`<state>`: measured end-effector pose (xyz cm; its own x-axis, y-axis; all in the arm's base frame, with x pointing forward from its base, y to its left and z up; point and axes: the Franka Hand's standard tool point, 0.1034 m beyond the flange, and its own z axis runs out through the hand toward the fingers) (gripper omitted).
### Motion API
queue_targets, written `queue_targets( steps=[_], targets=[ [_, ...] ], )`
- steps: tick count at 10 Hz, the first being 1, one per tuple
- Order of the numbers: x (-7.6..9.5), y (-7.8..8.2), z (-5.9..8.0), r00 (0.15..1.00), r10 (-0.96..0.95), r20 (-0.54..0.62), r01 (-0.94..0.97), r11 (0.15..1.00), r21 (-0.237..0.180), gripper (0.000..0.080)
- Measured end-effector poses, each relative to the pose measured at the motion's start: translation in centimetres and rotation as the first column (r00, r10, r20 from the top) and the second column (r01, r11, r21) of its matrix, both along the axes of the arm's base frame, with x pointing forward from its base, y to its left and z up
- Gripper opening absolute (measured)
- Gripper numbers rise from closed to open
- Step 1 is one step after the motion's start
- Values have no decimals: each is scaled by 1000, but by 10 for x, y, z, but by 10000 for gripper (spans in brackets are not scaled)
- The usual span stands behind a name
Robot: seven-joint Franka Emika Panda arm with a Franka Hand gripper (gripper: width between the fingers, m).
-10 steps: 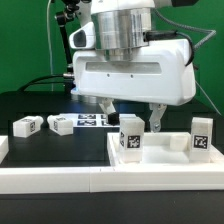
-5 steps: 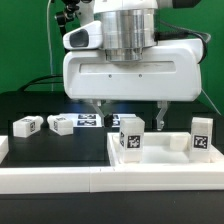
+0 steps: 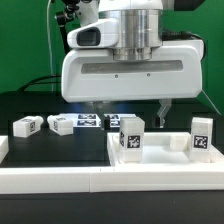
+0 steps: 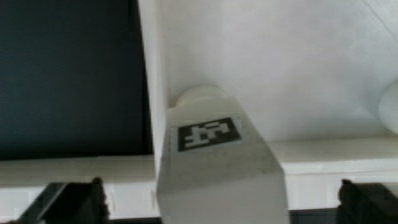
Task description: Assemble square table
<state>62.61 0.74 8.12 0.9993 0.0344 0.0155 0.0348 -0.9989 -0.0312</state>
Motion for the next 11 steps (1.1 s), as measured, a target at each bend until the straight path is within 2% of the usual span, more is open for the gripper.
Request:
queue_targets(
  steps=[1, 3, 4, 5, 7, 8, 10, 11],
  targets=[
    [1, -2, 1, 996, 91, 3, -91, 996, -14, 649],
    [1, -2, 1, 998, 70, 2, -70, 997, -12, 370],
    [1, -2, 1, 998, 70, 2, -70, 997, -12, 370],
    [1, -2, 1, 998, 56, 2, -56, 998, -11, 289],
    [1, -2, 1, 999, 40, 1, -40, 999, -11, 290],
    [1, -3, 0, 999, -35, 2, 35, 999, -3, 290],
    [-1, -5, 0, 946, -324, 21, 324, 946, 34, 290],
    [-2, -4, 0, 914, -406, 15, 405, 913, 43, 290]
  ],
)
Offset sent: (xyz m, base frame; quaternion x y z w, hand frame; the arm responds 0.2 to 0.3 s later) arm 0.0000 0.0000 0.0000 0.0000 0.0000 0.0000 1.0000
